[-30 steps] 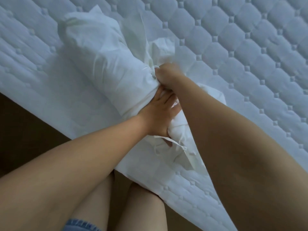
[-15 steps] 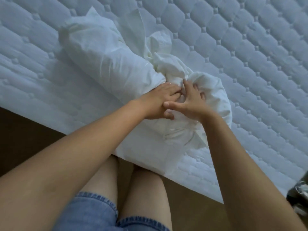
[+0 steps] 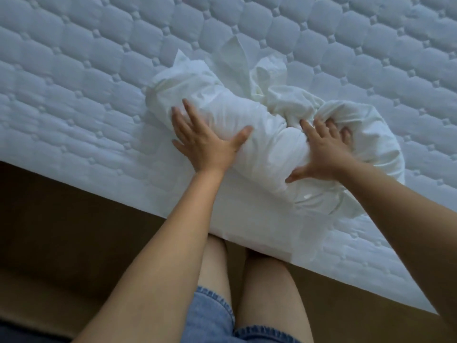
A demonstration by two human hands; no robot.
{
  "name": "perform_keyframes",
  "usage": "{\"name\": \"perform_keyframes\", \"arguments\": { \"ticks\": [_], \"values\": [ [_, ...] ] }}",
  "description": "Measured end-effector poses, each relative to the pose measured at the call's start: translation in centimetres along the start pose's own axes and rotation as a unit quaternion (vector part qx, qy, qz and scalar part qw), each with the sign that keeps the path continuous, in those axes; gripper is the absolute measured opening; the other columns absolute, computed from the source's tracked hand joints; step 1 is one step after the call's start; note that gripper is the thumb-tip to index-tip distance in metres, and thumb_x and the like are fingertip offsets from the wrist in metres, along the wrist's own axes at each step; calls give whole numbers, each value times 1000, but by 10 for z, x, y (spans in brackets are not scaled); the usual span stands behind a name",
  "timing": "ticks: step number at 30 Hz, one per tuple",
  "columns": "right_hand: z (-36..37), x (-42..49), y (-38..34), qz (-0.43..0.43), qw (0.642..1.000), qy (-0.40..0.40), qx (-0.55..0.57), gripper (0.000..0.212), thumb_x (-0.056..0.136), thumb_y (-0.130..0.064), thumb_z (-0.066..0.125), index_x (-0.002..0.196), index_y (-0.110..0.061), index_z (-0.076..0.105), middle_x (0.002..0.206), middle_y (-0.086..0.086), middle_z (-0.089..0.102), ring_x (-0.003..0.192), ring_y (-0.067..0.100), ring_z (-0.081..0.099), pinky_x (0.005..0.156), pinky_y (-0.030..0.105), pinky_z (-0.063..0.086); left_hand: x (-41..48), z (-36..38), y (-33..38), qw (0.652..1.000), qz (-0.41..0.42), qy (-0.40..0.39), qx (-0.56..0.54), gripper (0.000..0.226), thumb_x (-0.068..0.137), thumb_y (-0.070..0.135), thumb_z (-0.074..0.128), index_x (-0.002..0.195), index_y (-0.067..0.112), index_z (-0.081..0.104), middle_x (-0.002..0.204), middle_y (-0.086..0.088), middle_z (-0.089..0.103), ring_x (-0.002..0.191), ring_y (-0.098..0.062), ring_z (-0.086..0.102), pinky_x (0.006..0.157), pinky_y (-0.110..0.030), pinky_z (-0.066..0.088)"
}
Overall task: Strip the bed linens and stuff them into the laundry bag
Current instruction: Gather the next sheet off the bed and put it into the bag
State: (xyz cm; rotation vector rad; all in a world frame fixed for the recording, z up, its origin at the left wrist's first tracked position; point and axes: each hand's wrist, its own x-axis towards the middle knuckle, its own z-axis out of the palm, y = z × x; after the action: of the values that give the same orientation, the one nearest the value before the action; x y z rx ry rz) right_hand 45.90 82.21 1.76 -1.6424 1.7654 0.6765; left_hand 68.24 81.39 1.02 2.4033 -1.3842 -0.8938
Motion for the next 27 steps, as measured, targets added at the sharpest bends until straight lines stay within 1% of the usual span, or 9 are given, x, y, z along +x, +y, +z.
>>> {"name": "perform_keyframes", "arguments": {
  "ticks": [2,4,6,8,12,18,23,25,27],
  "values": [
    [3,-2,-1,-5,1000,3,8,140,42,-77,74,150,-33,-4,160,2,-3,146,26,-9,115,50,-8,12,3,-2,974,-175,16,-145,135,61,68,74,152,6,-4,157,-21,6,146,-31,10,115,-47,18],
    [6,-2,1,-12,1000,2,17,139,43,-76,74,150,-33,-3,160,1,-2,146,25,-9,114,50,-10,27,3,0,876,-312,9,-367,132,57,54,85,151,4,8,151,-18,31,136,-27,37,111,-41,35],
    [8,-4,2,-20,1000,-2,17,136,46,-77,72,151,-32,-3,160,-1,-2,147,23,-9,114,49,-11,41,1,10,817,-319,-8,-481,99,53,36,89,135,1,46,128,-11,59,110,-22,62,94,-37,52],
    [12,-6,2,-37,999,-4,23,132,50,-78,68,151,-30,-2,160,-3,0,147,22,-9,114,48,-12,51,-2,25,828,-275,-31,-487,62,56,18,84,111,-2,65,107,-9,70,87,-19,67,76,-28,56],
    [29,-15,2,-84,994,20,71,123,56,-72,70,152,-26,7,160,-2,4,147,20,-9,113,47,-14,53,-5,73,883,-162,-104,-428,23,66,13,73,88,9,64,79,1,66,69,-11,65,56,-20,51],
    [48,-18,14,-119,969,120,178,108,63,-60,75,148,-13,29,154,7,27,145,28,9,111,30,-18,17,45,191,939,174,-281,-98,46,73,38,57,111,13,66,110,-8,68,105,-27,62,91,-34,50],
    [54,-38,22,1,967,95,237,97,76,-66,58,150,-14,22,155,8,25,144,28,11,115,35,-5,-51,113,244,832,385,-352,189,36,94,36,50,124,17,56,129,-7,58,117,-26,53,87,-28,39],
    [56,-53,31,24,975,79,205,72,85,-61,48,137,-12,48,142,12,45,138,34,26,115,41,8,-78,137,251,779,434,-377,249,31,94,31,49,120,18,58,122,-7,61,111,-27,56,80,-29,36],
    [68,-81,41,50,960,196,193,51,81,-52,57,108,-9,66,114,17,63,119,42,49,106,51,29,-99,160,253,733,469,-385,307,28,93,24,47,118,19,59,119,-7,61,108,-28,57,83,-33,35]
  ]
}}
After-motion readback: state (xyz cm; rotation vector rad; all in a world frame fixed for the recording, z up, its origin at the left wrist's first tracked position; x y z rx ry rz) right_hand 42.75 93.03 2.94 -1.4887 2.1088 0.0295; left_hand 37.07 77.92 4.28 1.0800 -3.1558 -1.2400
